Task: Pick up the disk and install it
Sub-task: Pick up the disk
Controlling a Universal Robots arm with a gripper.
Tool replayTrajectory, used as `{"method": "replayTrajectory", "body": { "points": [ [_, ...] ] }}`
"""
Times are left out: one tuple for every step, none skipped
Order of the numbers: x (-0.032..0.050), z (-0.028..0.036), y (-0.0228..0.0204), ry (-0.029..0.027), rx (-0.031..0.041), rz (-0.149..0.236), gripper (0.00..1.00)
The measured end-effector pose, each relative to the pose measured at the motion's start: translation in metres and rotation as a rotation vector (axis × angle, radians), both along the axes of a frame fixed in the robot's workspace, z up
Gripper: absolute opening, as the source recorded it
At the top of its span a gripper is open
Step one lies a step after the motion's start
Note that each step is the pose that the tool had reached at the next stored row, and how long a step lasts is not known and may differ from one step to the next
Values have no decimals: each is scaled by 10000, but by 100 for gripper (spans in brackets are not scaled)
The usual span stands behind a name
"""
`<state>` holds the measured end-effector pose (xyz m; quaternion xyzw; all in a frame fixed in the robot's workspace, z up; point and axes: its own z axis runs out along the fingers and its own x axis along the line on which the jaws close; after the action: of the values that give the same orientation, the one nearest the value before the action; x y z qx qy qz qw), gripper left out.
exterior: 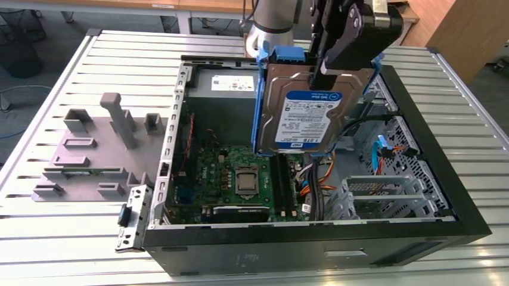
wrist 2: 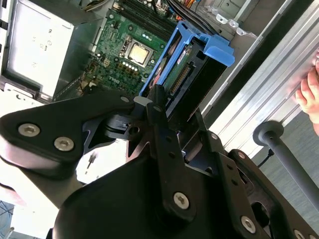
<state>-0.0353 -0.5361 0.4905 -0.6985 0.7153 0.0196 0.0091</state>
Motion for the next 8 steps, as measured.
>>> {"method": "replayTrajectory", "body": {
  "points": [
    [5, -3, -14, 0, 0, 0, 35],
    [10, -6, -27, 0, 0, 0, 35],
    [15, -8, -38, 0, 1, 0, 35],
    [19, -10, -50, 0, 0, 0, 35],
    [25, -13, -61, 0, 0, 0, 35],
    [30, -15, -70, 0, 0, 0, 35],
    [37, -17, -77, 0, 0, 0, 35],
    [44, -18, -82, 0, 0, 0, 35]
  ]
}}
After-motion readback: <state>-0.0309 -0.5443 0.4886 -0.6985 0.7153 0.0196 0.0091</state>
